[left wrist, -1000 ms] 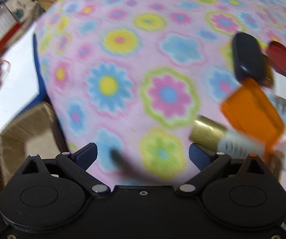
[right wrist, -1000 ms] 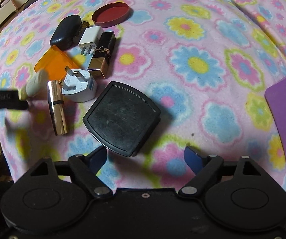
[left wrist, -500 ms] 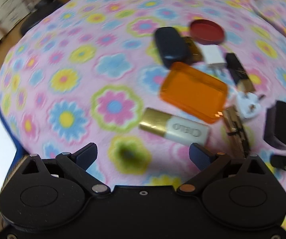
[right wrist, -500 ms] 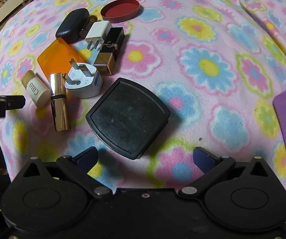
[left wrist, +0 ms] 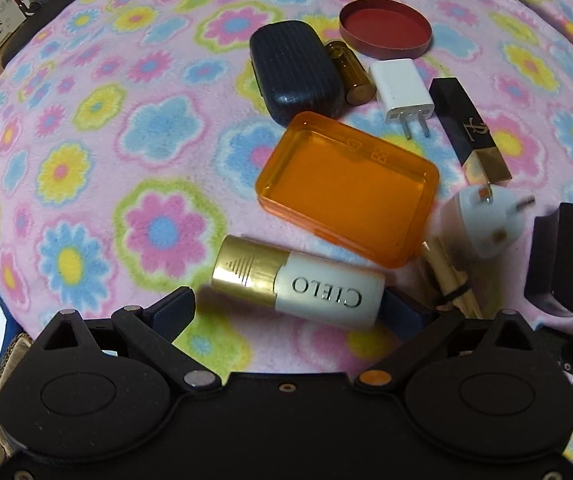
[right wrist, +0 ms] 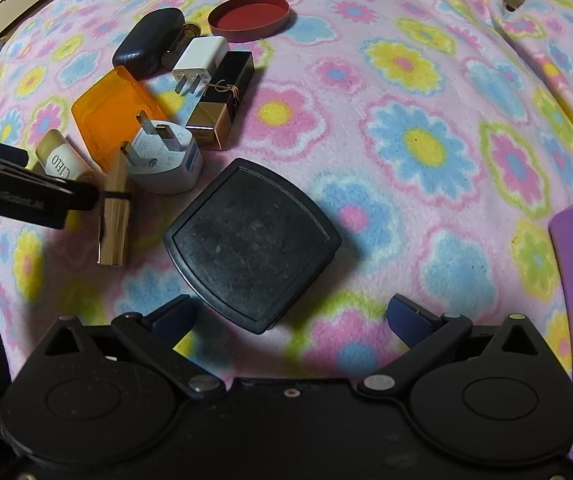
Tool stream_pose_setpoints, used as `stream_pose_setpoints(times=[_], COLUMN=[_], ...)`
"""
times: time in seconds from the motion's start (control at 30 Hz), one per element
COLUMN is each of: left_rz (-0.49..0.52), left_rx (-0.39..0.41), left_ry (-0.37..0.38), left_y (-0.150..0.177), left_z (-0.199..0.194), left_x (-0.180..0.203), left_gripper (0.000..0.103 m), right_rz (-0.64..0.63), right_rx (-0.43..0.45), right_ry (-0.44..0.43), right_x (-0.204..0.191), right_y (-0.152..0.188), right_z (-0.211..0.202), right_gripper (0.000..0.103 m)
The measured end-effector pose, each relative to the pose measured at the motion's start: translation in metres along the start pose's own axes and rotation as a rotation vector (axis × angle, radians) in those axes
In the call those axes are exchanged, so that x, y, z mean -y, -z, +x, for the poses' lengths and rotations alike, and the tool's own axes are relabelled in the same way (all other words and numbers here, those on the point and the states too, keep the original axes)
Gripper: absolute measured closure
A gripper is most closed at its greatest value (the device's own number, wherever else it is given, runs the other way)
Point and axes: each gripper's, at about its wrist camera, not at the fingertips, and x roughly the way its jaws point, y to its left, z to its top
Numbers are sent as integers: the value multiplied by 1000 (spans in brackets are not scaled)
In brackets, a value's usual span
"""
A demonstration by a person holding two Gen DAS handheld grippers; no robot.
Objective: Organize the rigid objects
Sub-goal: 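Grasp the gold-and-white CIELO tube with the left tool while the right grasps the black compact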
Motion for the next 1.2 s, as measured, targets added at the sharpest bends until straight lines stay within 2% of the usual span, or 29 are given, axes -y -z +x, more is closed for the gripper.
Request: stream_pose_setpoints(times=[0.23,0.4,0.5,0.6,0.8,0.87,0.97,1.2], left_rz=[-57,-43,-34,-38,-58,-65,-88,-158], left_rx=[-35,-15,-13,-12,-23,-30,-31,-45], left_ry=[65,55,57,77,90,84,86,99], left_y=[-7,-2,-1,-1,-5,-6,-7,-2], left_z=[7,4,4,0,-2,-1,-2,-7], left_x=[-12,-10,-10,-9,-7,-6,-5,-12], left_gripper=[5,5,6,13,20,20,20,21], right_rz=[-82,-95,-114,-134,-148,-159,-174,-90], right_rx=[-44,-20,12,49,72,82,51,18], right_ry=[-9,-30,-10,9,-15,-17,-44,-56], right_x=[-3,2,1,0,-5,-8,-14,-3], right_y=[-7,-8,-9,-9,-11,-14,-17,-22], right_z=[5,1,-3,-7,-9,-10,-7,-14], right_gripper=[0,0,0,0,5,12,32,32])
